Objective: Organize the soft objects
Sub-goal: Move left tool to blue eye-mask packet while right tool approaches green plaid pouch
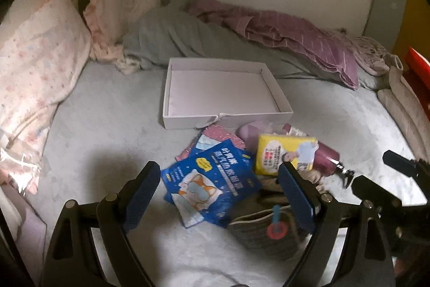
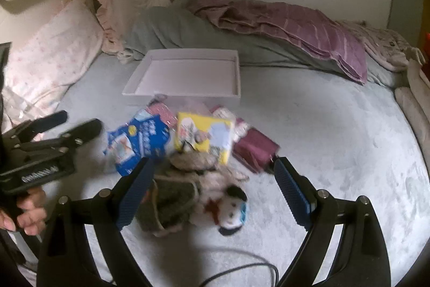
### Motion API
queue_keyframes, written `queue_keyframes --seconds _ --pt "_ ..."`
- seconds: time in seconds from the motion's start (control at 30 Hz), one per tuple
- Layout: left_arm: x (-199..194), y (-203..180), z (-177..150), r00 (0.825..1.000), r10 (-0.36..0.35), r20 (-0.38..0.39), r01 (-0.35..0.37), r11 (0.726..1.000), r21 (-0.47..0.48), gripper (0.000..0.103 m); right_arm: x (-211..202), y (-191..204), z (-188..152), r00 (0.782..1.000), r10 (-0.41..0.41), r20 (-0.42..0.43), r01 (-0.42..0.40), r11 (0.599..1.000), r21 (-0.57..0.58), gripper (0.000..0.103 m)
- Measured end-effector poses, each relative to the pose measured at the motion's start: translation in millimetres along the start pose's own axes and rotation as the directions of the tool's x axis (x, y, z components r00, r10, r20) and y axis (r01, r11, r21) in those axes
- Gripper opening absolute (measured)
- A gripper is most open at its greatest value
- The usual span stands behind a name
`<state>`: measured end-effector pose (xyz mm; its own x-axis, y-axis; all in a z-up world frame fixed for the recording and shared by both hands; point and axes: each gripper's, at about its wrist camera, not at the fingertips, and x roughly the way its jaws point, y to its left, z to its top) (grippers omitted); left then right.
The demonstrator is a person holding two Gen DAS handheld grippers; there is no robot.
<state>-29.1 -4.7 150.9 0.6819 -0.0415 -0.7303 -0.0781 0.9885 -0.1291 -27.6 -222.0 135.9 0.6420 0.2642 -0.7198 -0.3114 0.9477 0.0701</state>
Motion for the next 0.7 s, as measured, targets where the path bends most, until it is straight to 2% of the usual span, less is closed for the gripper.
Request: queue_keyframes --seconds 0.07,0.13,0.17,0.2,0.27,0.33,0.4,0.47,0.5,0.7 --pt "3 -2 10 0.998 0.009 -0.062 -0.012 0.999 -0.041 0.090 -4 -2 11 1.000 0.010 -0.016 -0.009 0.999 0.039 0.091" --pt "6 -4 15 0.989 0.038 -0.140 -0.049 0.996 -0.077 0.090 -3 -15 20 0.996 0.035 -0.087 -0.021 0.987 0.159 0.091" --pt "3 -3 14 0.988 0.031 -0.152 -0.047 0.993 -0.104 0.090 -2 -24 21 0.991 0.056 -0.122 -0.024 0.967 0.254 0.091" --pt "-1 -2 11 0.990 0.000 -0.144 -0.021 0.990 -0.142 0.089 -5 -35 17 0.989 0.076 -0.123 -0.026 0.931 0.364 0.091" --pt "-7 -2 -1 0.988 -0.065 -0.141 0.039 0.983 -0.177 0.090 -11 -38 7 0.993 0.083 -0.085 -0.039 0.906 0.422 0.091" --pt "-10 -8 -13 0.990 -0.032 -0.134 0.016 0.993 -0.118 0.089 -13 -30 -6 0.995 0.085 -0.048 -0.060 0.919 0.389 0.091" --pt "-10 -17 -24 0.990 0.075 -0.121 -0.077 0.997 -0.008 0.089 -7 -21 -16 0.996 0.014 -0.090 0.017 0.944 0.329 0.091" --pt "-5 -15 -25 0.986 0.068 -0.154 -0.070 0.998 -0.006 0.087 2 -8 -16 0.986 -0.069 -0.151 0.102 0.970 0.219 0.091" --pt "-5 -12 -24 0.986 0.055 -0.155 -0.059 0.998 -0.019 0.085 4 -1 -15 0.985 -0.091 -0.147 0.116 0.979 0.167 0.091" --pt "3 -5 -25 0.981 0.062 -0.186 -0.070 0.997 -0.040 0.084 9 7 -16 0.990 -0.025 -0.141 0.042 0.992 0.116 0.091"
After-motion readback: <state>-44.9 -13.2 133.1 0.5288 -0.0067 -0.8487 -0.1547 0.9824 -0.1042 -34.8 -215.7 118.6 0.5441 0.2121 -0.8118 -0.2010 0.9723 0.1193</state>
